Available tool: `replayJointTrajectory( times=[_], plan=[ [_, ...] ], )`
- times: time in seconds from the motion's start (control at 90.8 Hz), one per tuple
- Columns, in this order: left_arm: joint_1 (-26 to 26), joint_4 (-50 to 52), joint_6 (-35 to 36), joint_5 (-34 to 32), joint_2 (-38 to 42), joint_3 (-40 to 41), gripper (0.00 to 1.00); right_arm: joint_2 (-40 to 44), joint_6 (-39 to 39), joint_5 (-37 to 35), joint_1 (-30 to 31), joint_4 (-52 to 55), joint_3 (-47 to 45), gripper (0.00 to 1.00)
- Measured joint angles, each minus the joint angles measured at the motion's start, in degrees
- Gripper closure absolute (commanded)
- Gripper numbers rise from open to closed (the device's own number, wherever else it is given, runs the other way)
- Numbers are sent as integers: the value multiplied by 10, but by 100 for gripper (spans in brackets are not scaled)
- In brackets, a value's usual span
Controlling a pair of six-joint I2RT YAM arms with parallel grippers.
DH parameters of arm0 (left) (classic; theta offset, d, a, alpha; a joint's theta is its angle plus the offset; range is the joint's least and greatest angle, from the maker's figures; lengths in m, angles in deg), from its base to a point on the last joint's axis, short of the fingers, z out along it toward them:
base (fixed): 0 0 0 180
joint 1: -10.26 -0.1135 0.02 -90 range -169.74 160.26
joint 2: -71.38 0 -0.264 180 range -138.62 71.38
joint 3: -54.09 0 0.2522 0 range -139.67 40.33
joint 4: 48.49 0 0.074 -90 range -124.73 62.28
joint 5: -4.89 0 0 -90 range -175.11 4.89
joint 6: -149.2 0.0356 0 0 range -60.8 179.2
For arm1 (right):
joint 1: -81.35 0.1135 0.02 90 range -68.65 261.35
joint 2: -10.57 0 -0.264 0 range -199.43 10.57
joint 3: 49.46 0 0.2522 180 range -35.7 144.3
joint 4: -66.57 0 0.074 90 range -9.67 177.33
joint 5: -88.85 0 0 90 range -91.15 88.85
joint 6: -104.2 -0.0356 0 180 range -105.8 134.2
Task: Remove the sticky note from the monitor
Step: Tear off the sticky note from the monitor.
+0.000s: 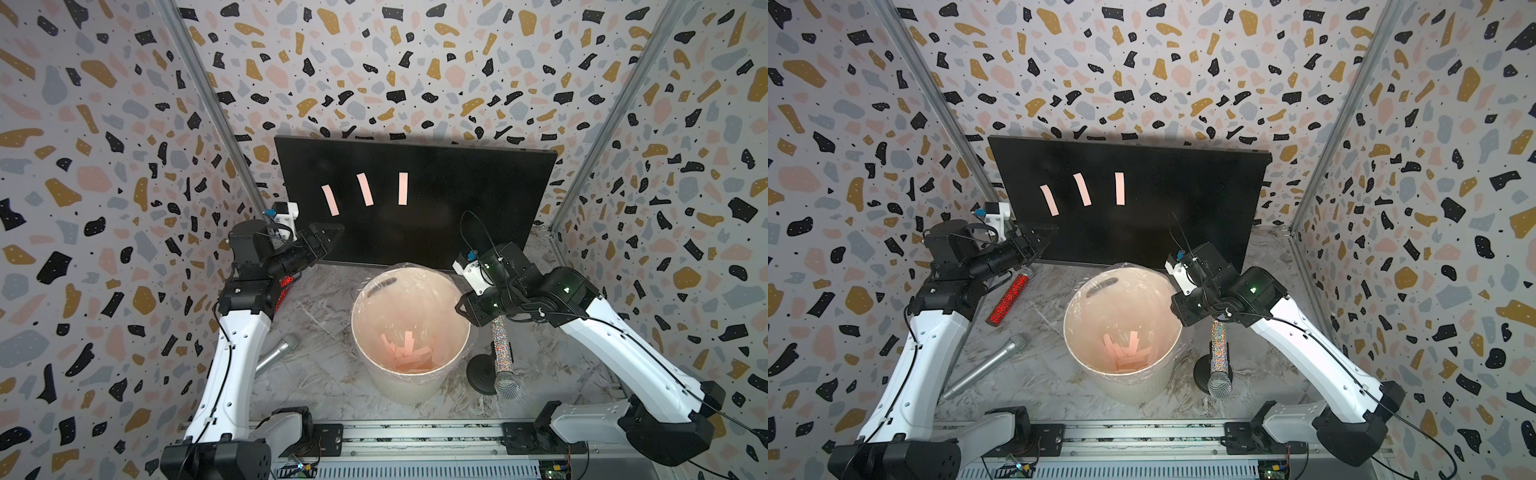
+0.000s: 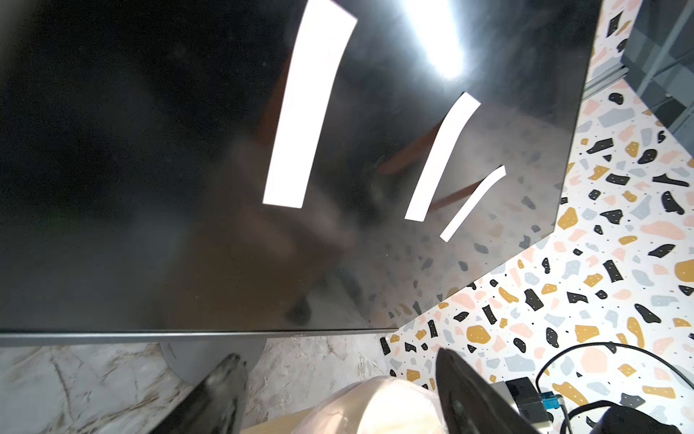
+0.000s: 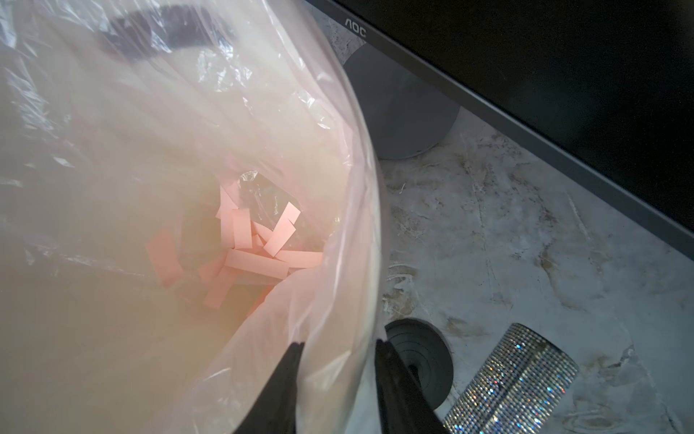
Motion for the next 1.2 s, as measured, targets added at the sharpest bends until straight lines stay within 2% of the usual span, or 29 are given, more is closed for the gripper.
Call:
replayJointTrajectory(
  times=[0.44,0.98,1.2],
  plan=[
    [-2,-114,-51,23,-61,3,19,0,-5,9,-3,-20,-3,82],
    [-2,-179,-84,37,-106,0,23,0,-5,14,-3,-21,-3,80],
    [-2,-186,-91,37,-120,-19,26,0,-10,14,-3,-25,-3,83]
  ],
)
